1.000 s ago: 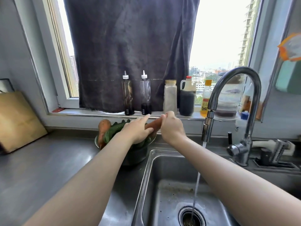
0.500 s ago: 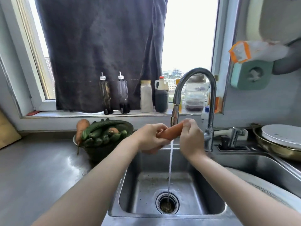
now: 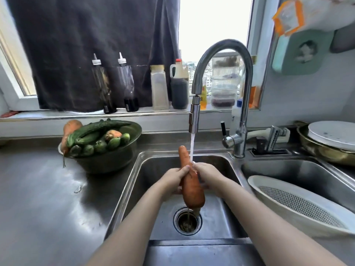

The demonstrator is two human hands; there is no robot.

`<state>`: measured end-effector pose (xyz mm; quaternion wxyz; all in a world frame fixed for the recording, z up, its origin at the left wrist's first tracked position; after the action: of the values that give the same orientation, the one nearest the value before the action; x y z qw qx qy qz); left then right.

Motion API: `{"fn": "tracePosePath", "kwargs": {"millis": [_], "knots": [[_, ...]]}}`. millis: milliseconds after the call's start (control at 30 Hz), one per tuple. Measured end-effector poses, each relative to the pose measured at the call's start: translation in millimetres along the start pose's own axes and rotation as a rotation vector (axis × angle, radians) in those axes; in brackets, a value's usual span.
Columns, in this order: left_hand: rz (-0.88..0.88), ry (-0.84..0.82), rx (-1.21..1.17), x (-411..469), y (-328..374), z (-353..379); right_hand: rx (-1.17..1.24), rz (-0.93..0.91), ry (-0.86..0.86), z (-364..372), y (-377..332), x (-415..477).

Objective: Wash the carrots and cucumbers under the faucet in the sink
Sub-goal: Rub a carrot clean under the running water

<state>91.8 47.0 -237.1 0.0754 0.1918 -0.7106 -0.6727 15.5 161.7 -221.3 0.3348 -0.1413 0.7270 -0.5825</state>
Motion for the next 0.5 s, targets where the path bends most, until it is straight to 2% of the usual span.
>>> {"fn": "tracePosePath", "kwargs": {"millis": [300,500], "knots": [[-0.093,0.081,-0.189,45.3,-29.4,1.5,-0.035,0.0,-0.233,2.4,31.1,35.6],[-0.023,0.094,-0.212,55.9,-25.0,-8.5,0.091,-0.012,-0.261,6.1,36.1,48.4]]}}
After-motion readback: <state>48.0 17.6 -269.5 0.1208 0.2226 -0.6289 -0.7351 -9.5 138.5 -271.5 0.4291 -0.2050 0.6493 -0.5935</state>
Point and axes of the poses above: each hand's wrist, its own x-axis towards the middle knuckle, its own z-axis out of the palm, y = z × x, the point moved 3 cm from there along x, towards the middle knuckle, and after that the axes turned 7 degrees about z, right-handed, at the moved point
